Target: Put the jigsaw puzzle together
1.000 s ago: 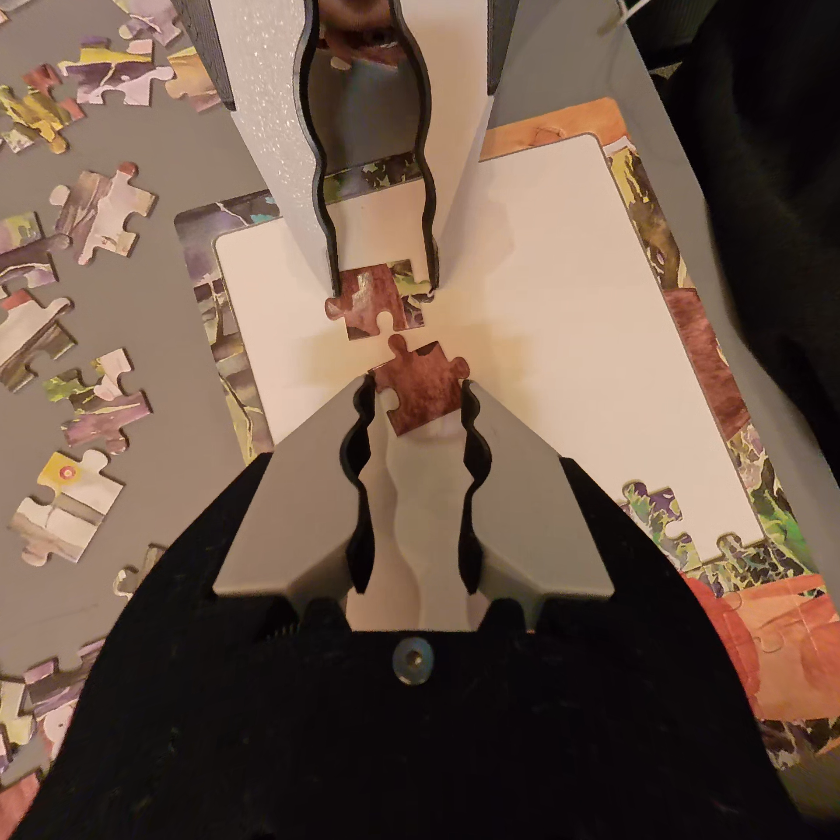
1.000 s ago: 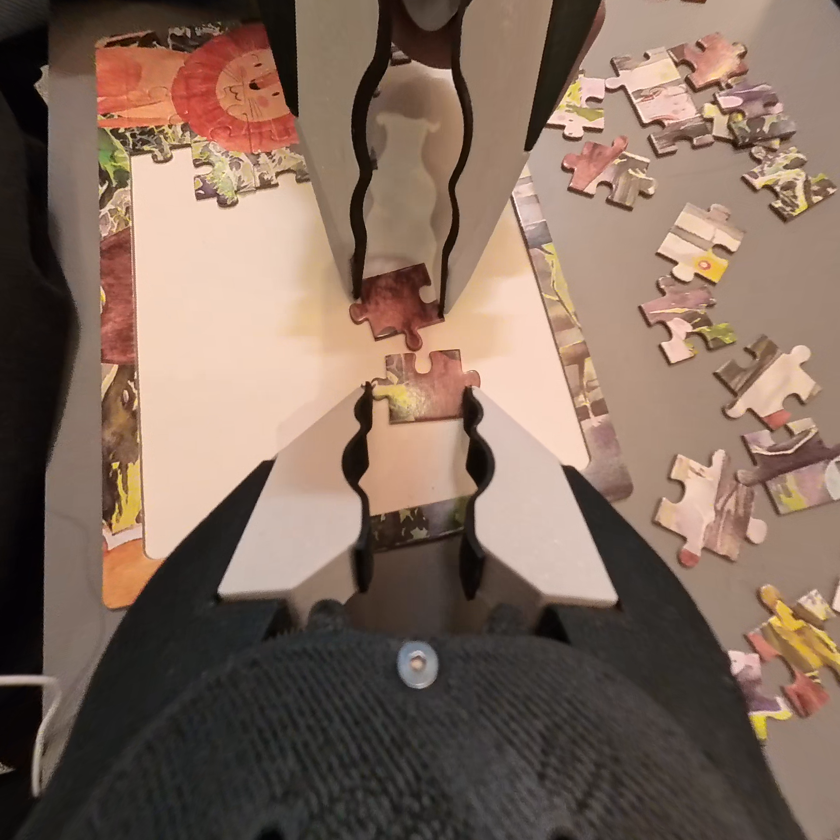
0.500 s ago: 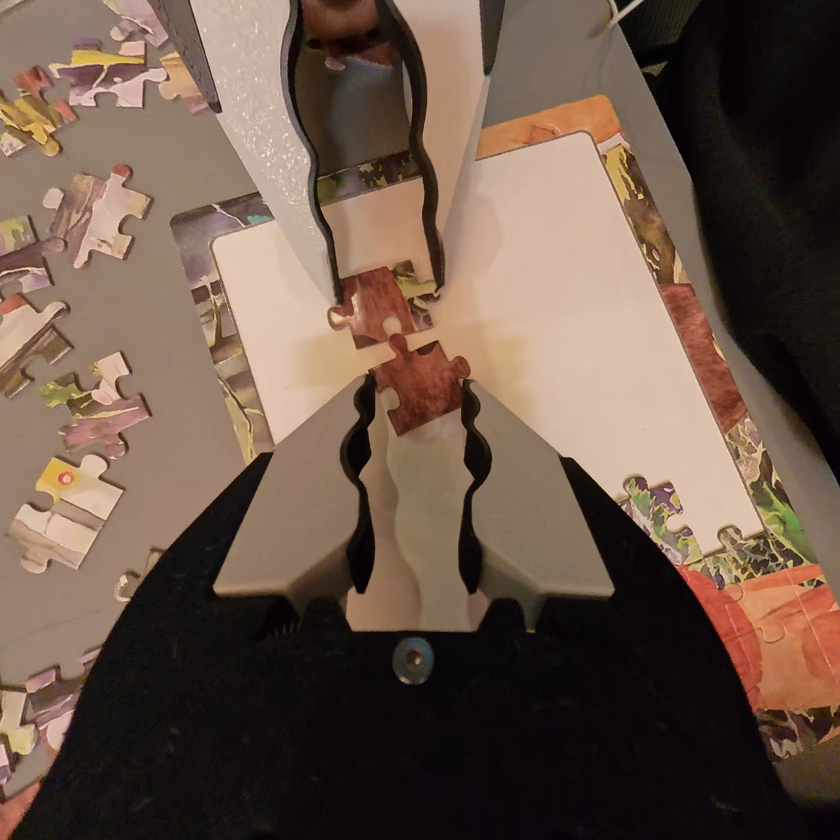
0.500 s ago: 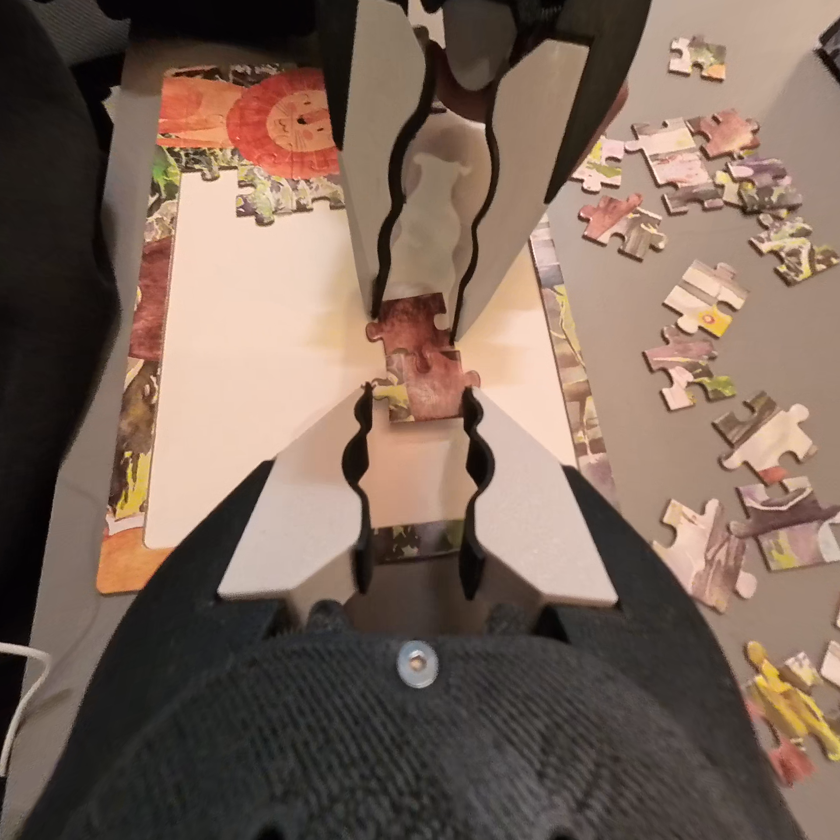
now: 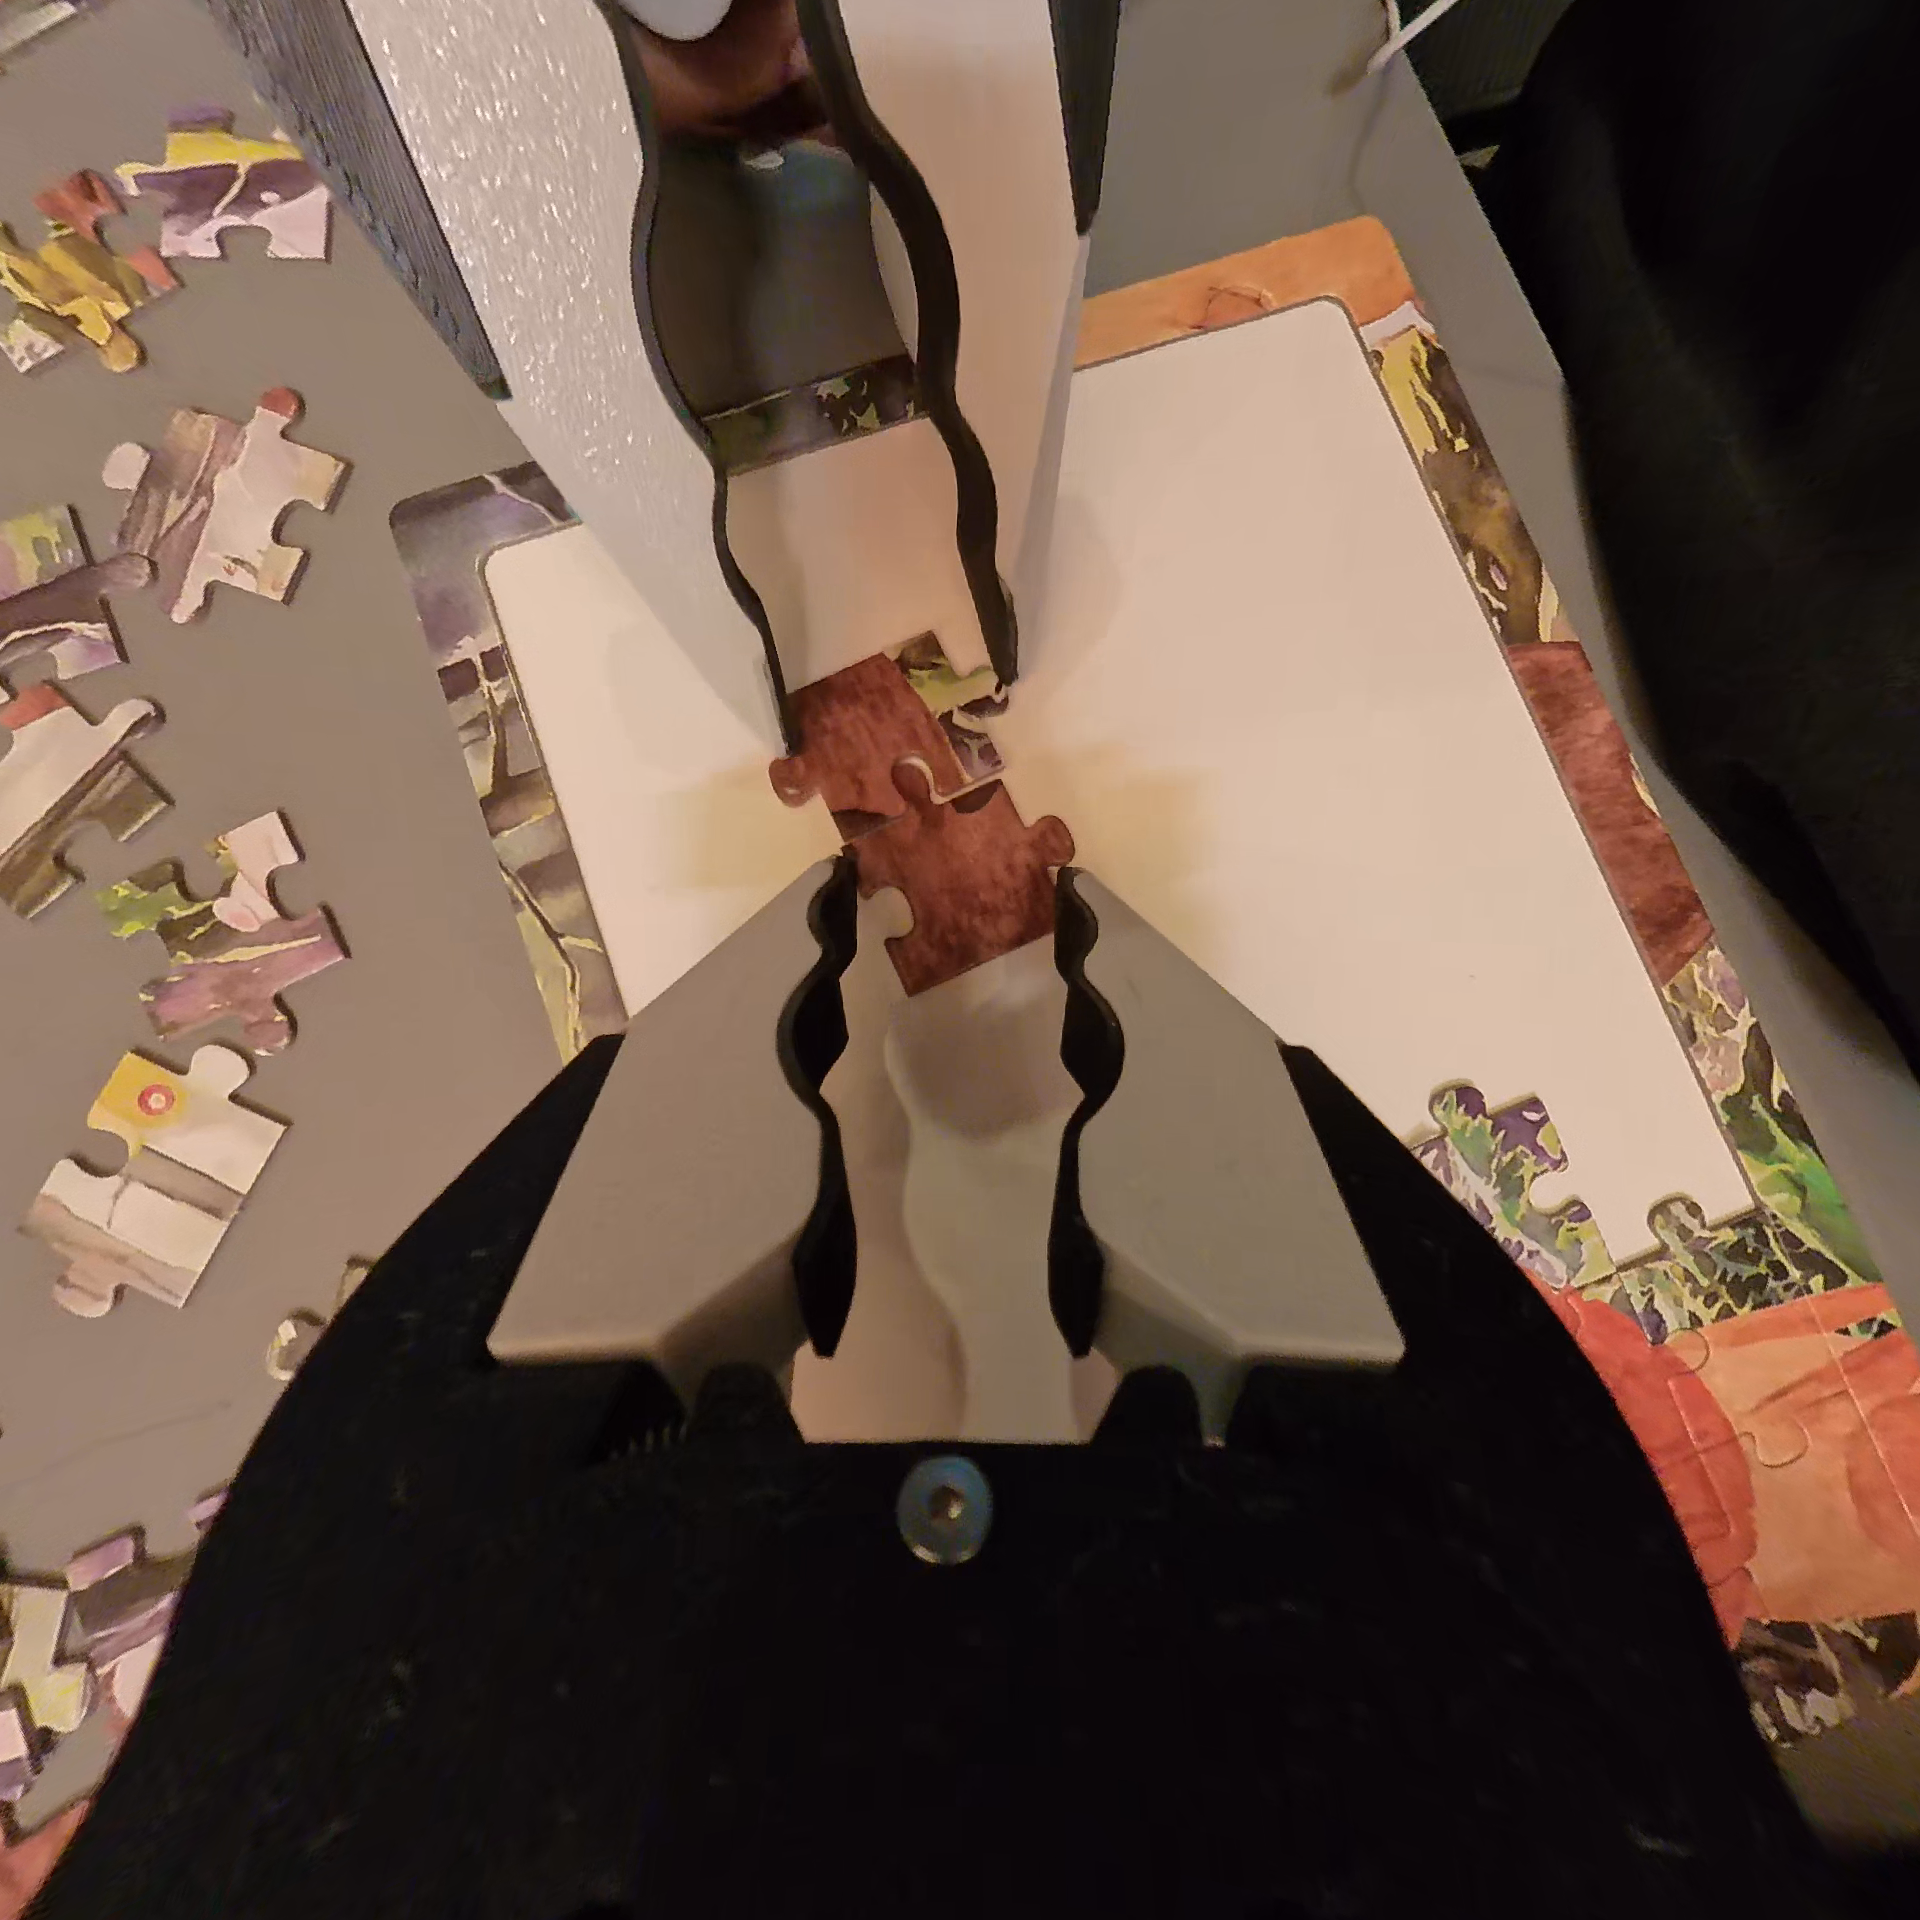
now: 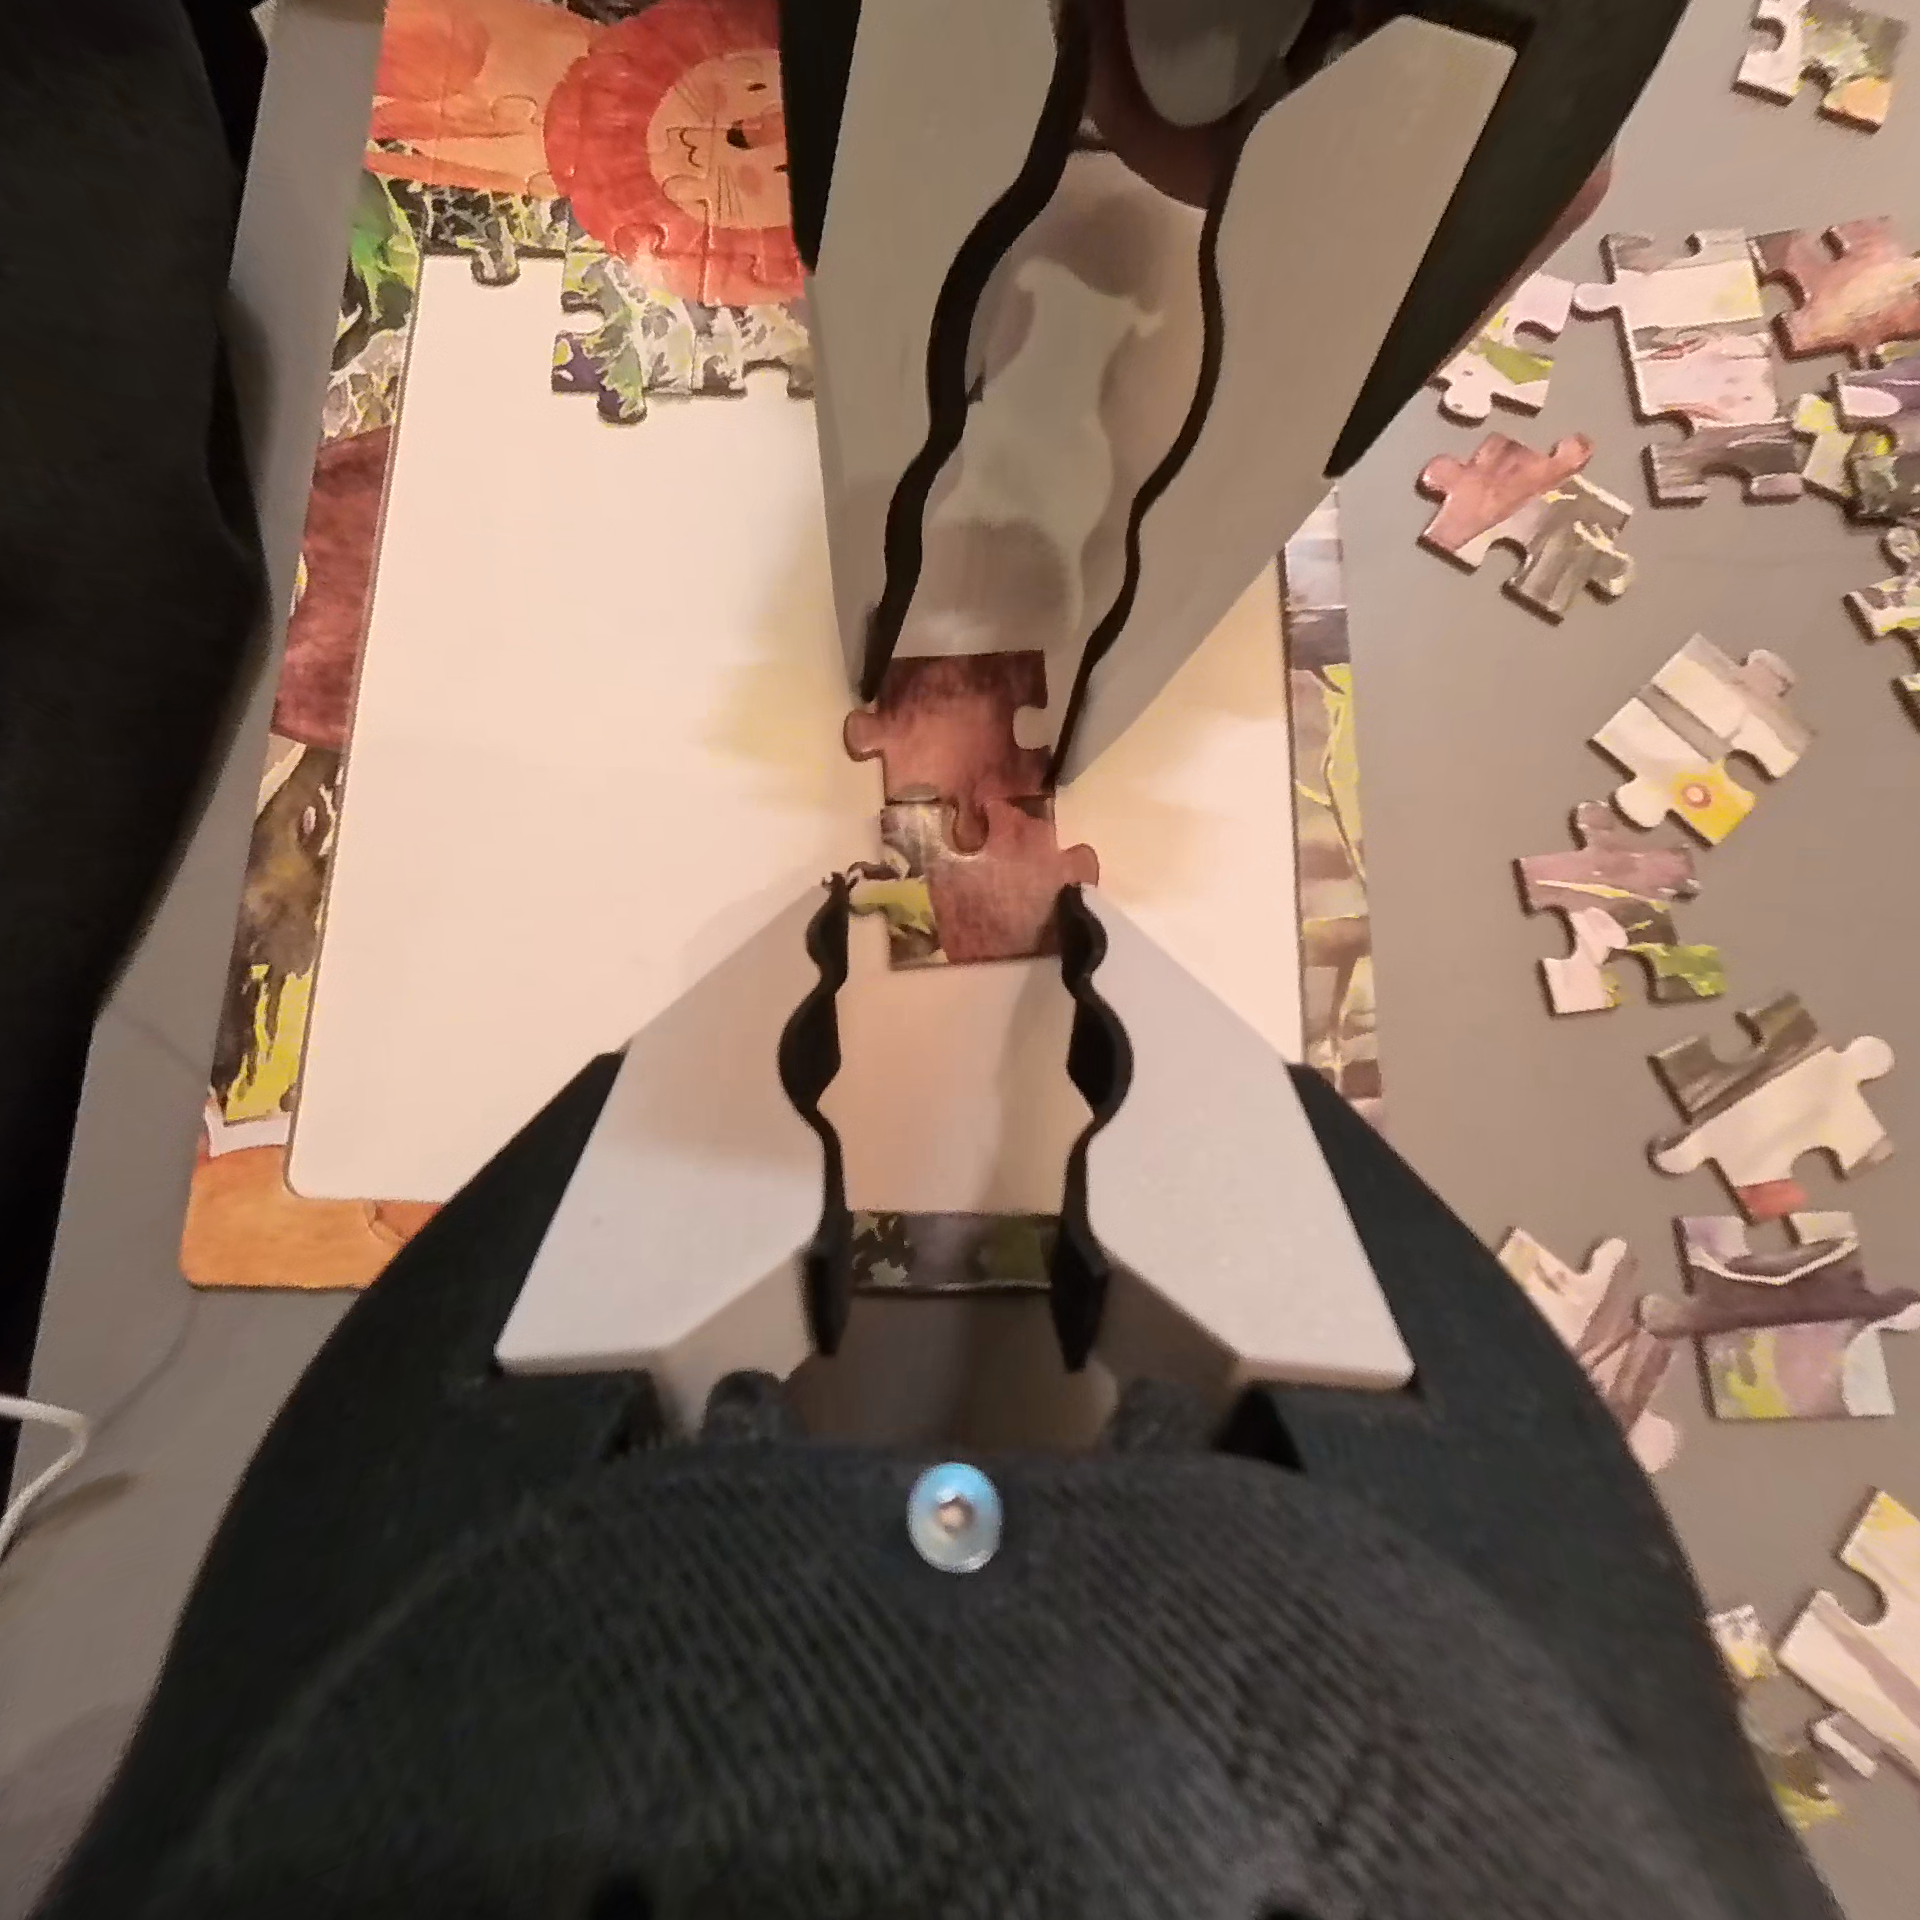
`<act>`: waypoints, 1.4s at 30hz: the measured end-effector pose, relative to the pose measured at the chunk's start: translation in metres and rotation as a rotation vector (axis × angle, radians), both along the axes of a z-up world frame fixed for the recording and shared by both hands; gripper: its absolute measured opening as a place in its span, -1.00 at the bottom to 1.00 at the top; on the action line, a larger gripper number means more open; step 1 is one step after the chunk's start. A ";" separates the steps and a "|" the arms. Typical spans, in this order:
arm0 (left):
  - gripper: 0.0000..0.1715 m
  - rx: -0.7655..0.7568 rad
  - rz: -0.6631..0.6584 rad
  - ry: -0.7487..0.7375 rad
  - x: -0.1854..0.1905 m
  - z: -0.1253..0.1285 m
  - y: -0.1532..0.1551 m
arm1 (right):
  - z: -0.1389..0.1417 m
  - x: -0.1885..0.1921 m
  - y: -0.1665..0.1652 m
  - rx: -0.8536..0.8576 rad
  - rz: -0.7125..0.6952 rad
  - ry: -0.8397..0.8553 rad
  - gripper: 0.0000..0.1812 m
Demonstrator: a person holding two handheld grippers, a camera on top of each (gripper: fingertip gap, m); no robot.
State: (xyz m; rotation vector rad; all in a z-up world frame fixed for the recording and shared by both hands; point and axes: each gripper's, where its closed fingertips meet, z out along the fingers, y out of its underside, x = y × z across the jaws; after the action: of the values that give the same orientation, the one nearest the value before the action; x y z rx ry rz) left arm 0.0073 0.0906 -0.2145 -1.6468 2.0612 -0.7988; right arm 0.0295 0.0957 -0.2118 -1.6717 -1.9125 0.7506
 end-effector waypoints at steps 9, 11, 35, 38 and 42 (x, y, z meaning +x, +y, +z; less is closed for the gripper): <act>-0.53 -0.039 0.066 -0.077 0.004 0.016 0.004 | 0.000 0.001 0.002 0.009 -0.016 -0.012 -0.50; -0.53 -0.034 0.081 -0.073 0.003 0.016 0.005 | 0.001 0.000 0.003 0.010 -0.026 -0.003 -0.47; -0.60 0.037 0.116 -0.005 0.000 0.000 0.002 | 0.000 0.007 0.010 0.029 -0.074 -0.024 -0.56; -0.60 0.036 0.118 -0.006 0.000 0.000 0.002 | 0.000 0.007 0.009 0.038 -0.084 -0.035 -0.56; -0.60 0.034 0.120 -0.008 0.000 0.000 0.002 | 0.000 0.008 0.008 0.044 -0.099 -0.047 -0.56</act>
State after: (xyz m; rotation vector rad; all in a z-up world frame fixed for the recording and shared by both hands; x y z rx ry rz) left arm 0.0071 0.0929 -0.2147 -1.7277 1.9393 -0.7249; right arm 0.0373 0.1034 -0.2117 -1.7569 -1.8487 0.6317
